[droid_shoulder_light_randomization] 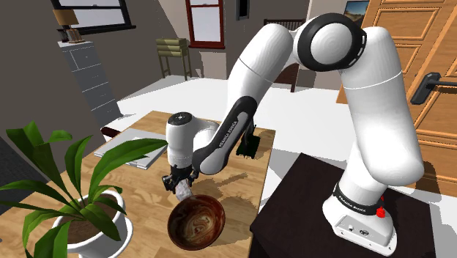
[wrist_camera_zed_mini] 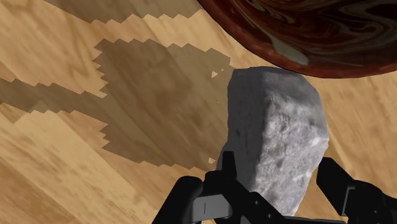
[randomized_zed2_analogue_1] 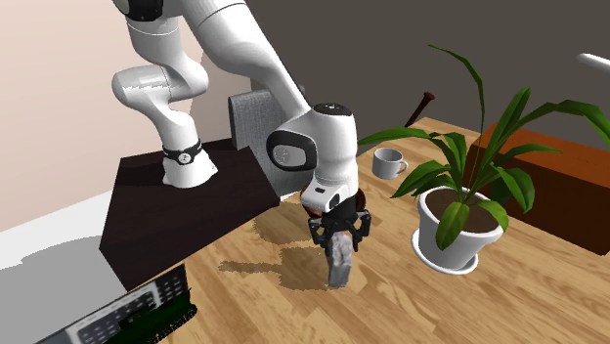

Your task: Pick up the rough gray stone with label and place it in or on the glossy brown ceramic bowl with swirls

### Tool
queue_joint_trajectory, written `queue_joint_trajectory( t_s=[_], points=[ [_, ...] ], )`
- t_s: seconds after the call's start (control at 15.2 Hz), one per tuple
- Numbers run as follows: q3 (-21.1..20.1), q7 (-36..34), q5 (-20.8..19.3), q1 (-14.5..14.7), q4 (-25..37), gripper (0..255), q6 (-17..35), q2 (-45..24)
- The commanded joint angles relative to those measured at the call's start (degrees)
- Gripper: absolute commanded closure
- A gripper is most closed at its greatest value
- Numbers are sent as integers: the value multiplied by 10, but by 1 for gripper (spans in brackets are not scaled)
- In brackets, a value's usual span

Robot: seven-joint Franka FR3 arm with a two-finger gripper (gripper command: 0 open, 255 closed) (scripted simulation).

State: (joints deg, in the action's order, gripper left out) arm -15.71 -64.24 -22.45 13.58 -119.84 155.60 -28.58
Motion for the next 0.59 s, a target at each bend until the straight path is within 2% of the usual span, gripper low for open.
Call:
queue_joint_trajectory(
  t_s=[0.0, 0.53],
  points=[
    [0, 0, 0, 0, 0, 255, 0, 0],
    [-24, 23, 29, -18, -5, 255, -38, 44]
  ],
)
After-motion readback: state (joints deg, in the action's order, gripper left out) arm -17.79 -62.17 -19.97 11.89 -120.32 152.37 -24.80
